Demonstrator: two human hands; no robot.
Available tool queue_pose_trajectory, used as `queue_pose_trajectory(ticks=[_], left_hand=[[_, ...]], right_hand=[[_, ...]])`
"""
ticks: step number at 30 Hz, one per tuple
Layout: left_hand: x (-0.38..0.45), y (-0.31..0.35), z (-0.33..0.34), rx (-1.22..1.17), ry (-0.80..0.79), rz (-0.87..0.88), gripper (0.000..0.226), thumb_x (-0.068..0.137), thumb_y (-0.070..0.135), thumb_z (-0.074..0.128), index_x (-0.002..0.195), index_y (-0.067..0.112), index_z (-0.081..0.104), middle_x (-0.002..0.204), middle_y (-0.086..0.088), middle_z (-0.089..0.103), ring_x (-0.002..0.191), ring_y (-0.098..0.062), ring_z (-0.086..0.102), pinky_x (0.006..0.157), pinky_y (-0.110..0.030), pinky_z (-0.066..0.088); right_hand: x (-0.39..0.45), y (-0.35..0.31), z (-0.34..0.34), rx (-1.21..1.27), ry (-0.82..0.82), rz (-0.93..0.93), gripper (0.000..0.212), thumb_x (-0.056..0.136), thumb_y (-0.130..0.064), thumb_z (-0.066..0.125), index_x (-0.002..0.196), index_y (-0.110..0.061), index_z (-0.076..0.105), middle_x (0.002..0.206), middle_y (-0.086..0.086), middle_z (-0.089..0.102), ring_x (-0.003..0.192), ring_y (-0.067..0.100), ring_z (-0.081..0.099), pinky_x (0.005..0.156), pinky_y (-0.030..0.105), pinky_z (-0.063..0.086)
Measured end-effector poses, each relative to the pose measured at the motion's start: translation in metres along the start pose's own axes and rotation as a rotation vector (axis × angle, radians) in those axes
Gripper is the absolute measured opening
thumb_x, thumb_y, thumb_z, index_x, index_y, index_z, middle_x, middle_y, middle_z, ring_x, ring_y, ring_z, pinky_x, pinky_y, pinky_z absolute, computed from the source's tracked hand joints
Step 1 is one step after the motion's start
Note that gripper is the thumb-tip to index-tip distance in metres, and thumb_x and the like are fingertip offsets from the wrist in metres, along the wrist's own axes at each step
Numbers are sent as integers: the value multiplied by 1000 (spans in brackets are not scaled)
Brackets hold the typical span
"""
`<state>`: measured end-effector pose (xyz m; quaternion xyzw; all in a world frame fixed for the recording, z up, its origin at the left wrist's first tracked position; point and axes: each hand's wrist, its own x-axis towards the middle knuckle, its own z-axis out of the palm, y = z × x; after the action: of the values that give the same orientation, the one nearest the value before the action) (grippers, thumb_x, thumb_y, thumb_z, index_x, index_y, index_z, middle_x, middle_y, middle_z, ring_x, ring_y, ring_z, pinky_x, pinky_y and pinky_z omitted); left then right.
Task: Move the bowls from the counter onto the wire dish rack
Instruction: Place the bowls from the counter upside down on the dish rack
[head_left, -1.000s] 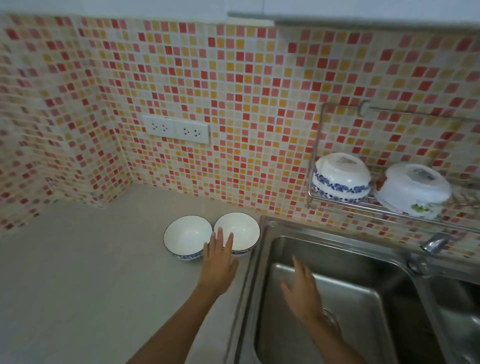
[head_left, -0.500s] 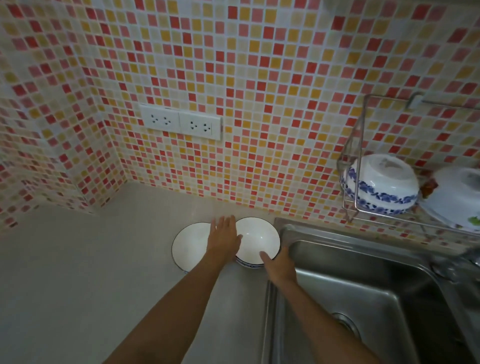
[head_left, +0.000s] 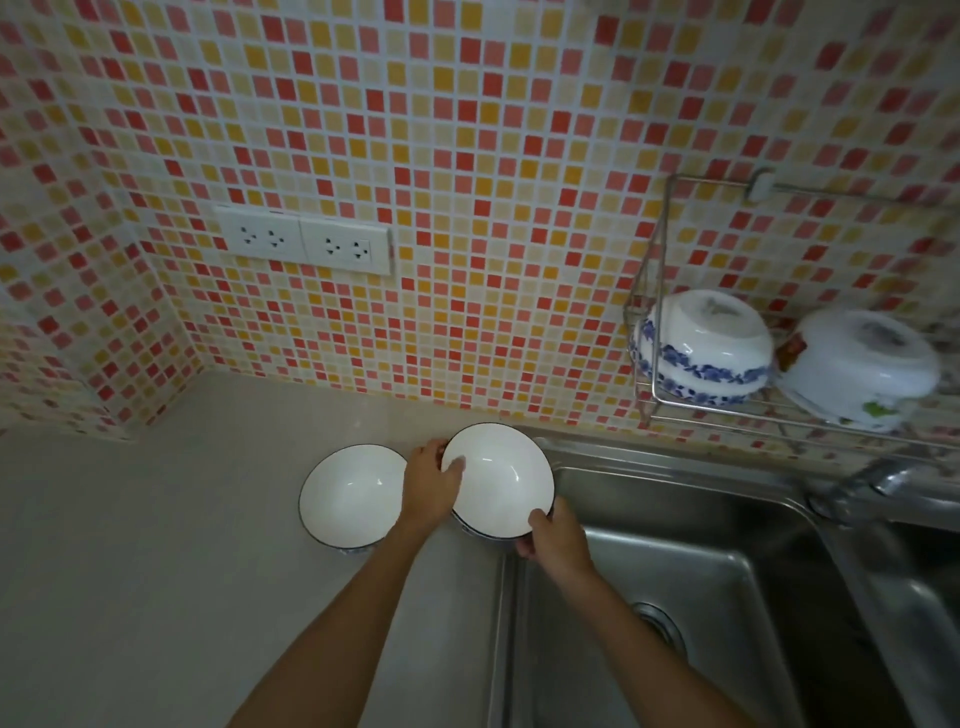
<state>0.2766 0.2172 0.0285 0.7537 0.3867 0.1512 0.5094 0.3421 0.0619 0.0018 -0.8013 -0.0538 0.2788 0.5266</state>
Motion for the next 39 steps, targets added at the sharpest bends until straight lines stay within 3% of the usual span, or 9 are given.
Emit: queue_pose_trajectory(ticks=[4, 10, 13, 20, 23, 27, 29, 32, 39], left_hand=[[-35, 32, 3, -553, -180, -392, 50, 88, 48, 55, 129, 21, 47, 125, -12, 59, 109, -33, 57, 98, -50, 48], [-85, 76, 16, -655, -168, -233, 38, 94, 55, 38, 119, 28, 49, 111, -7, 63, 96, -27, 61, 88, -46, 52], [-109, 99, 25, -723, -201, -169, 41, 93, 58, 37, 122, 32, 50, 109, -3, 65, 96, -25, 62, 86, -44, 53], [-147, 153, 59, -778, -191, -36, 30, 94, 54, 38, 114, 36, 52, 100, 4, 66, 91, -22, 64, 68, -37, 54], [-155, 174, 77, -761, -177, 34, 40, 93, 56, 38, 123, 33, 51, 109, 1, 67, 95, -24, 66, 71, -39, 57], [-159, 198, 99, -754, -185, 84, 51, 90, 65, 32, 124, 34, 54, 116, -1, 66, 101, -27, 65, 70, -42, 60], [-160, 212, 109, -755, -176, 109, 49, 94, 61, 28, 123, 31, 54, 114, 0, 66, 99, -24, 65, 62, -35, 58], [-157, 233, 124, -756, -162, 123, 49, 93, 62, 31, 122, 31, 54, 115, -3, 65, 101, -27, 64, 71, -41, 57], [-141, 288, 148, -668, -128, 247, 37, 95, 58, 31, 113, 39, 57, 110, 2, 66, 95, -24, 65, 68, -37, 57]], right_hand=[[-33, -13, -32, 67, -32, -79, 26, 90, -6, 44, 114, -14, 52, 103, 9, 61, 75, 22, 61, 60, 38, 57], [-70, -32, -95, 47, -13, -264, 17, 95, -21, 54, 109, -14, 59, 78, 9, 71, 62, 25, 67, 59, 38, 56], [-93, -46, -134, 47, 54, -370, 18, 98, -28, 53, 98, -16, 66, 73, -1, 68, 59, 10, 65, 54, 25, 55], [-105, -64, -240, -30, 461, -651, 29, 98, -24, 50, 84, -9, 70, 66, 3, 65, 57, 6, 55, 59, 30, 46], [-95, -66, -281, -232, 598, -752, 33, 98, -19, 51, 126, -5, 61, 110, 7, 70, 100, 13, 63, 92, 22, 46], [-57, -60, -324, -629, 631, -730, 57, 100, -30, 43, 147, -1, 30, 155, 17, 31, 145, 29, 26, 121, 43, 16], [-43, -61, -342, -738, 582, -652, 69, 101, -44, 34, 152, -3, 12, 161, 16, 9, 149, 28, 5, 121, 39, 0], [-30, -57, -354, -864, 567, -598, 79, 98, -59, 18, 151, -6, -5, 161, 15, -7, 148, 25, -12, 115, 34, -13], [-22, -53, -350, -980, 640, -597, 82, 95, -63, 0, 151, -3, -8, 160, 17, -9, 147, 28, -16, 117, 38, -13]])
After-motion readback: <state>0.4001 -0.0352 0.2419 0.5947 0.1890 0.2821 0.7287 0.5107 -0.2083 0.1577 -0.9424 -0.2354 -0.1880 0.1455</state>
